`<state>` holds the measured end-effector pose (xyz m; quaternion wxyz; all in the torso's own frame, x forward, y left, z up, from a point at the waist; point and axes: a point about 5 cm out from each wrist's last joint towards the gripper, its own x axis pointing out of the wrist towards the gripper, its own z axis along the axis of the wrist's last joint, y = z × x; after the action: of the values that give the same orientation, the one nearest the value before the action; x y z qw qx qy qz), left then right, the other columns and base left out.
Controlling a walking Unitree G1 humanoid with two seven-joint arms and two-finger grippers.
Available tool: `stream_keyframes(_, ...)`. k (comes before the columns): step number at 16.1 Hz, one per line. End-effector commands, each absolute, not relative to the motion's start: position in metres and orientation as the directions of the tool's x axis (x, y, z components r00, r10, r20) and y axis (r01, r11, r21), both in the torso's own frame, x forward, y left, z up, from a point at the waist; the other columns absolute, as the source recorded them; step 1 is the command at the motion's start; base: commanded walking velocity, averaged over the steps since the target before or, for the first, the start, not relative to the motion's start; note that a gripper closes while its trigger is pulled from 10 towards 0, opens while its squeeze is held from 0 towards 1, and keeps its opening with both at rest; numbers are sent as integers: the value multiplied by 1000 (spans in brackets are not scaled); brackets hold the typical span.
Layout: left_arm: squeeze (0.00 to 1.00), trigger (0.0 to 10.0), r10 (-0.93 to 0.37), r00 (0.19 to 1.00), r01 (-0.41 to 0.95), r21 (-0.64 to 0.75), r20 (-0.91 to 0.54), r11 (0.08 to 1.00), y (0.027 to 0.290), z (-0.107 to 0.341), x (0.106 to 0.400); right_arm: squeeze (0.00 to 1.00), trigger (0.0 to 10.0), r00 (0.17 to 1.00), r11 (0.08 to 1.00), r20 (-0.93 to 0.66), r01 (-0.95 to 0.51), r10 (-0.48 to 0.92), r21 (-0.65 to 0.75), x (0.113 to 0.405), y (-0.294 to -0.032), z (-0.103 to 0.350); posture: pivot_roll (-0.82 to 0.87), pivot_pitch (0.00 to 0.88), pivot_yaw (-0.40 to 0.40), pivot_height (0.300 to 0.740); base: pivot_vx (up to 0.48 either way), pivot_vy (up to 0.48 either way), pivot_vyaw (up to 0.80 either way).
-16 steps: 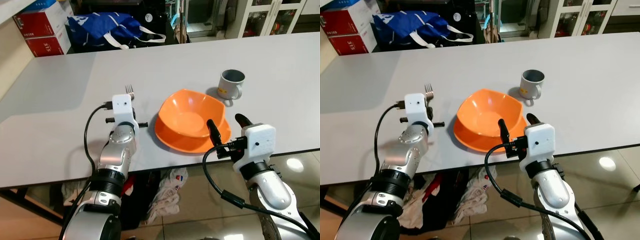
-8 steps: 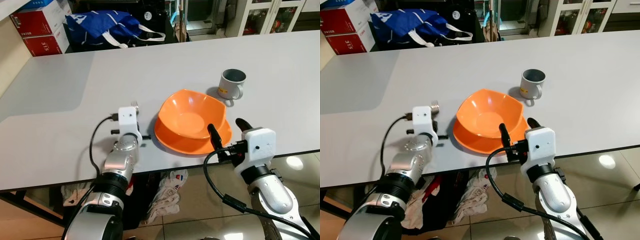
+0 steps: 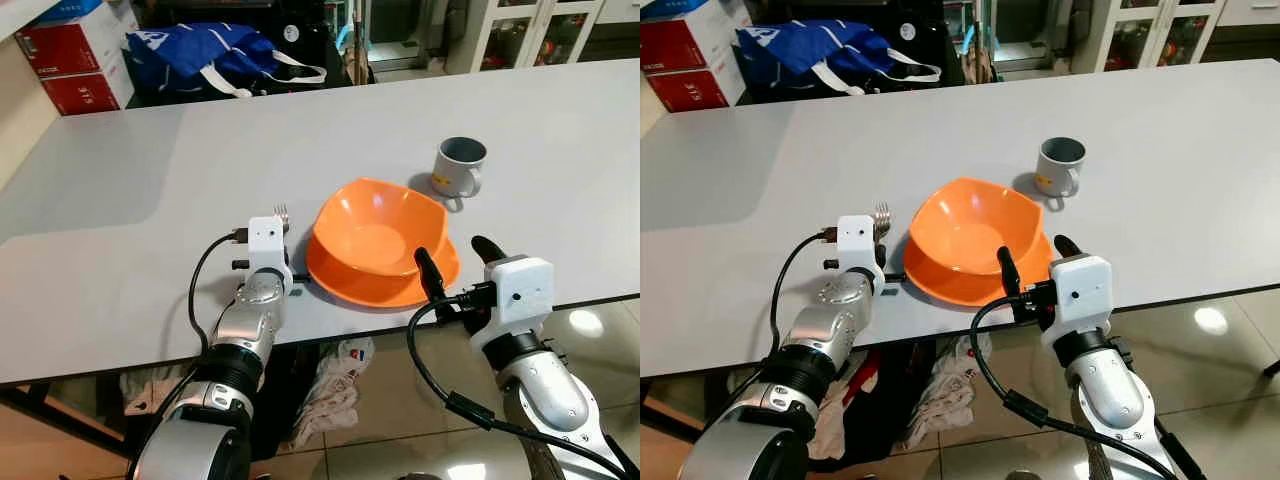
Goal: Setting the table
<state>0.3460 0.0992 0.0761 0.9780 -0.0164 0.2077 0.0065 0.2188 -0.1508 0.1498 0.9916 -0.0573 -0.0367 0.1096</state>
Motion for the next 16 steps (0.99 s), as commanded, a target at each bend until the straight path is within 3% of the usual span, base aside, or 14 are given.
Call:
stream_keyframes(1,176,10000,13,922,-21,-15,-387,1000,98,82,350,0,10000,972,968,57,-218,227,-127,216,-150,151,-263,36,95,740,0,0,0)
stream_keyframes(2,1000,10000,16,922,-26,-21,-387,999,97,83,351,0,10000,972,967,55,-220,228,-127,216,-150,151,-264,37,95,740,0,0,0)
stream_keyframes(16,1000,10000,53,921,-58,0,-386,998,96,83,353,0,10000,970,963,41,-234,241,-130,219,-151,148,-264,44,87,740,0,0,0)
